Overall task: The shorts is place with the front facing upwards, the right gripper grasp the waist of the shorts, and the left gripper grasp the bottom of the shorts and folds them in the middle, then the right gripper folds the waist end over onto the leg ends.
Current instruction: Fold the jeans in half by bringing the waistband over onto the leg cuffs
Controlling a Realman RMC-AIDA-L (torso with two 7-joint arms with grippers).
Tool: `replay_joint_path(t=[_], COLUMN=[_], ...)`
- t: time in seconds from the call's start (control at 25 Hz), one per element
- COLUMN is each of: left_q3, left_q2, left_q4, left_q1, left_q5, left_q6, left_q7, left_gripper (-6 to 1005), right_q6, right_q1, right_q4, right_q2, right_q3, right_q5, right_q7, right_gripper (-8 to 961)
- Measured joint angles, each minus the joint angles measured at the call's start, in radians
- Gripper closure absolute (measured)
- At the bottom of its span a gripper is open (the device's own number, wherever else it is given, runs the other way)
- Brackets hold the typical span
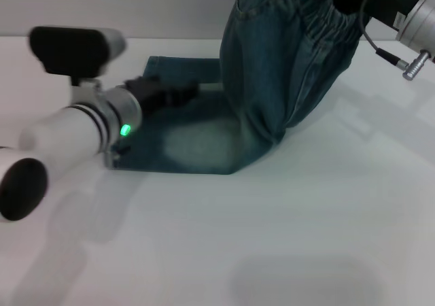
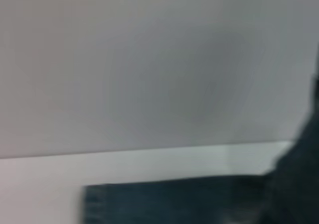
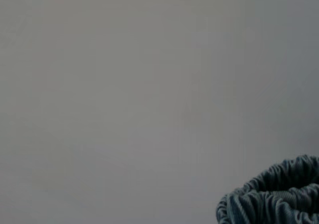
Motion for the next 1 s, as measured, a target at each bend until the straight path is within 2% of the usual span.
replay_joint_path(t=[0.2, 0.4, 0.76, 1.0], left_q3=[-0.071, -0.129, -0.136, -0.136], left_q2=[0.004, 0.004, 0.001, 0.002], left_q4=[0.003, 0.012, 0.008, 0.003], left_q1=[0.053, 0.110, 0.203, 0.250], left_q5=[0.010, 0.023, 0.015, 0.014], left_q6=[0.057, 0.130, 0.342, 0.442], left_q7=[0.012, 0.023, 0.017, 0.011], left_gripper=[210, 210, 208, 209], right_q6=[-0.023, -0.057, -0.129, -0.180], right_q1=[-0.002, 0.005, 0.058, 0.077], right_q4=[-0.005, -0.006, -0.005, -0.005], right_q2=[0.000, 0.000, 0.001, 0.004], right_q3=[-0.017, -0.082, -0.236, -0.293], right_q5=[-0.006, -0.005, -0.001, -0.001], right_q7=[0.003, 0.005, 0.001, -0.002], right_gripper=[841, 841, 842, 842])
